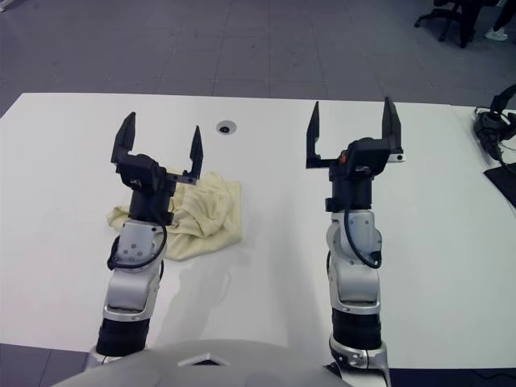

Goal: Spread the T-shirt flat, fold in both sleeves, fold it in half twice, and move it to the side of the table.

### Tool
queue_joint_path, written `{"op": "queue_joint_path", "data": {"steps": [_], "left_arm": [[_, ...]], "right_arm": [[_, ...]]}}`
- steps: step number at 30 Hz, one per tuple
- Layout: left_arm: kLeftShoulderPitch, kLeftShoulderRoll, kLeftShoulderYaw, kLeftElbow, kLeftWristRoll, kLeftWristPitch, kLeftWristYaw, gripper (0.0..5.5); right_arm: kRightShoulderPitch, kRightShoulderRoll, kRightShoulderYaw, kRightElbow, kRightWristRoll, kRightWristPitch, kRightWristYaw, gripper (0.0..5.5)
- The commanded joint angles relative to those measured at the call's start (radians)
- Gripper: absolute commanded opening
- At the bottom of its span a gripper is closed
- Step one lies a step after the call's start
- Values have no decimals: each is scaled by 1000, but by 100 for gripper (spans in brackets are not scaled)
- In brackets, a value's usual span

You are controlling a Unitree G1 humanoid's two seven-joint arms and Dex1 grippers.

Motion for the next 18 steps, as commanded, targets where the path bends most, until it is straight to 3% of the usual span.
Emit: {"op": "queue_joint_path", "data": {"steps": [1,18], "left_arm": [[-18,-2,-9,23,-2,-14,-6,540],[-30,-13,-16,33,3,-16,10,540]], "right_arm": [[-8,-5,-6,26,-26,-67,-6,536],[-39,-1,4,87,-39,-44,12,536]]}}
